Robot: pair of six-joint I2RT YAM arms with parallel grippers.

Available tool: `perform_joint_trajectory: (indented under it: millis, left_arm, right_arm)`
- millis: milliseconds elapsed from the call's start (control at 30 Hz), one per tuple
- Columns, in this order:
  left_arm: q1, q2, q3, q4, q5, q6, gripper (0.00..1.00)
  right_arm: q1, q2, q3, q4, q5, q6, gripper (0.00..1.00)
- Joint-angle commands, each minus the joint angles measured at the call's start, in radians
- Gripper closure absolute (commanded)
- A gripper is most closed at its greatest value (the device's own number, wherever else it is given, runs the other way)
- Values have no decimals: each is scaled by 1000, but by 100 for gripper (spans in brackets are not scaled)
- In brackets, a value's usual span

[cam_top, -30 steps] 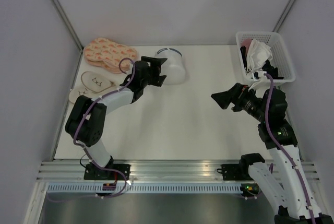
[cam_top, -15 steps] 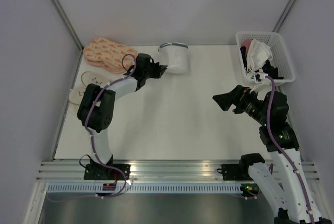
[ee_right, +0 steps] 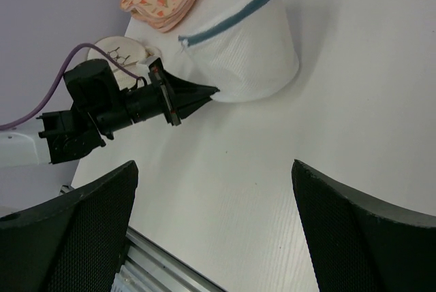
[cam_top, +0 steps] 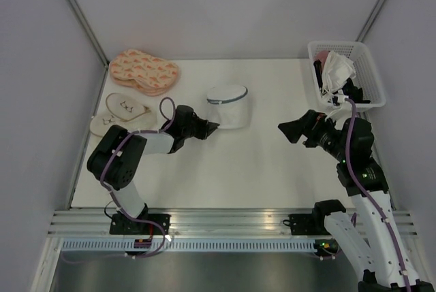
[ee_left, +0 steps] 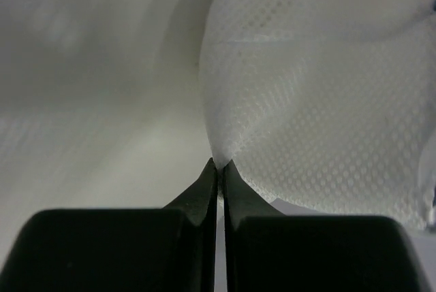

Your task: Unzip the laundry bag and remove the bra

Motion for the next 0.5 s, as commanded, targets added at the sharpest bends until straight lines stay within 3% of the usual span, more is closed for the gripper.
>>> perform_joint_trajectory:
  millis: [0, 233, 267, 300, 367, 467]
  left_arm:
    - [-36, -20, -117, 172, 47, 63, 98]
    - [-169, -22, -277, 356, 51, 79, 95]
    - [-185, -26, -294, 385, 42, 79, 85]
    - [-208, -38, -321, 430, 31, 74, 62]
    - [-237, -74, -347, 486, 27, 71, 41]
    - [-278, -136, -383, 481, 5, 86, 30]
  right_arm:
    - [-1, 15, -14, 1, 33, -12, 2]
    - [-1, 58, -14, -9, 40, -43, 2]
    - [-1, 61, -11, -11, 45, -46, 2]
    - [-1, 68, -8, -19, 48, -57, 2]
    - [-1, 74, 1, -25, 55, -66, 2]
    - [-1, 91, 15, -45, 68, -86, 2]
